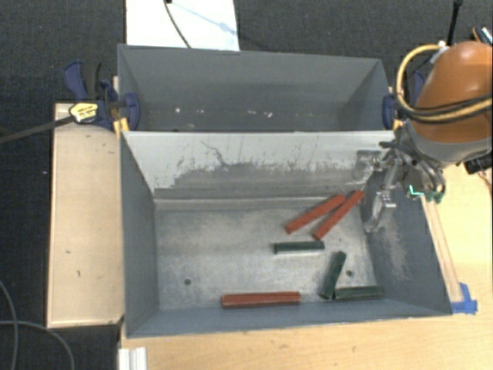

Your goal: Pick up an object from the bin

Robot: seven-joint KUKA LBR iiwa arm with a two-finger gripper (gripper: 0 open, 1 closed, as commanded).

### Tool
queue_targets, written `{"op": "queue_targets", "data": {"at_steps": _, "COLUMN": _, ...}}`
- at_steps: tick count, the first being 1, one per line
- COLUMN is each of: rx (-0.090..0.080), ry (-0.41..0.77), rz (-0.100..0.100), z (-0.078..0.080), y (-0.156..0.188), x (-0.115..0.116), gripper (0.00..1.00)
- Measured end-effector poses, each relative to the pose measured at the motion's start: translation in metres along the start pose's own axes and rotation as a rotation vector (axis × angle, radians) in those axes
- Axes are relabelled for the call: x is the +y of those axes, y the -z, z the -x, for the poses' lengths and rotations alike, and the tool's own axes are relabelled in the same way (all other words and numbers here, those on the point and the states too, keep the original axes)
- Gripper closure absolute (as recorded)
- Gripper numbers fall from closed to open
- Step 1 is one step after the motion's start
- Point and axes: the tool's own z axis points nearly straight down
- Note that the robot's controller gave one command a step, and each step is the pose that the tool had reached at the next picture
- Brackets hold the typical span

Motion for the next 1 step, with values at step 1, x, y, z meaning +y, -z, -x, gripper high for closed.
{"op": "queue_targets", "data": {"at_steps": 1, "rx": 0.0, "ry": 0.082, "rz": 0.001, "z": -0.0176, "y": -0.1445, "x": 0.0122, "gripper": 0.0}}
